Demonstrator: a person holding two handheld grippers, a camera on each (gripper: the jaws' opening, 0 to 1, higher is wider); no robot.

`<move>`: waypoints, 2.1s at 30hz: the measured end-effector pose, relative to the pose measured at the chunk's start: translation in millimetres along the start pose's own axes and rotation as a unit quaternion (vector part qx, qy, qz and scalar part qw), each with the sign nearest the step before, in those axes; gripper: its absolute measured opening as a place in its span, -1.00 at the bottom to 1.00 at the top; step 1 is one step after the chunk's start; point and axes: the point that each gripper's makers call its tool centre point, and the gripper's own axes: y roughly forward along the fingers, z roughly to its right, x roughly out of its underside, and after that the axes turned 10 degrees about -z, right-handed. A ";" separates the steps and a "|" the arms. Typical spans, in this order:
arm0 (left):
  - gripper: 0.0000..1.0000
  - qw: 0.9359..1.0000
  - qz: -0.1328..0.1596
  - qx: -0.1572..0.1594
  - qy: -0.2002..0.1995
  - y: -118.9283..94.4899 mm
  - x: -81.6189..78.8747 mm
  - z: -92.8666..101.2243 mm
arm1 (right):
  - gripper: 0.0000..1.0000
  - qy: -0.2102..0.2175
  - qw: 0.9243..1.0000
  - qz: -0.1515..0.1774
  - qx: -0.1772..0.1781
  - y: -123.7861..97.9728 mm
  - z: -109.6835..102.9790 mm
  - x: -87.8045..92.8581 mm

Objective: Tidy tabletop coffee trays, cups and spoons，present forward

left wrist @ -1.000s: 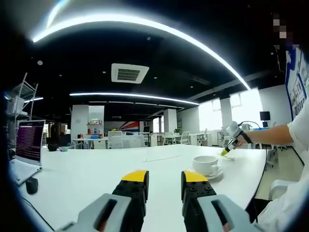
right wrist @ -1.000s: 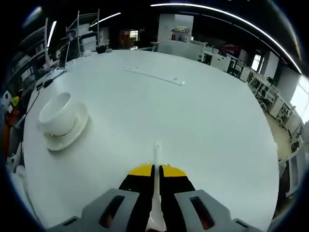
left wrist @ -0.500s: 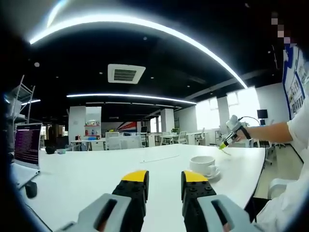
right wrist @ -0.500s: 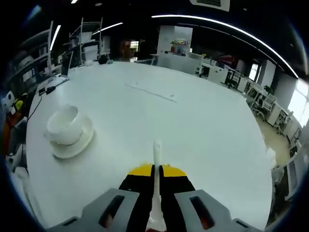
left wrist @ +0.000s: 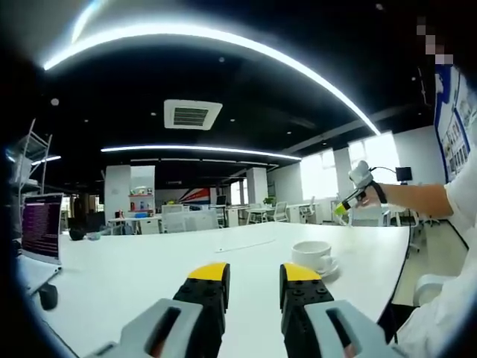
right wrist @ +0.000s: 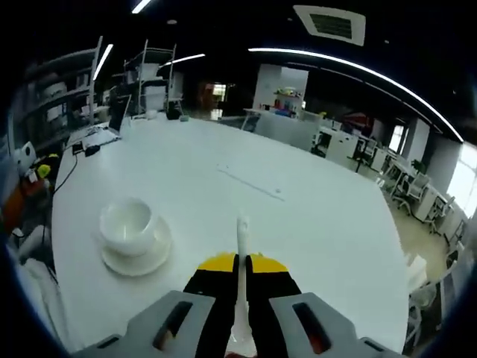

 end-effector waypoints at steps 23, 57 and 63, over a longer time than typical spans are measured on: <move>-0.43 1.000 0.000 0.015 0.019 0.8 -10.4 8.4 | -0.90 -0.033 0.992 0.102 -0.068 3.2 -75.4 -106.5; -0.43 1.000 0.014 0.009 0.014 -4.9 -24.2 -4.5 | -0.90 0.058 0.984 0.138 -0.097 79.5 -158.0 -74.9; -0.44 1.000 0.016 0.003 0.011 -7.2 -24.7 -9.0 | -0.90 0.054 0.986 0.124 -0.094 83.1 -161.5 -67.8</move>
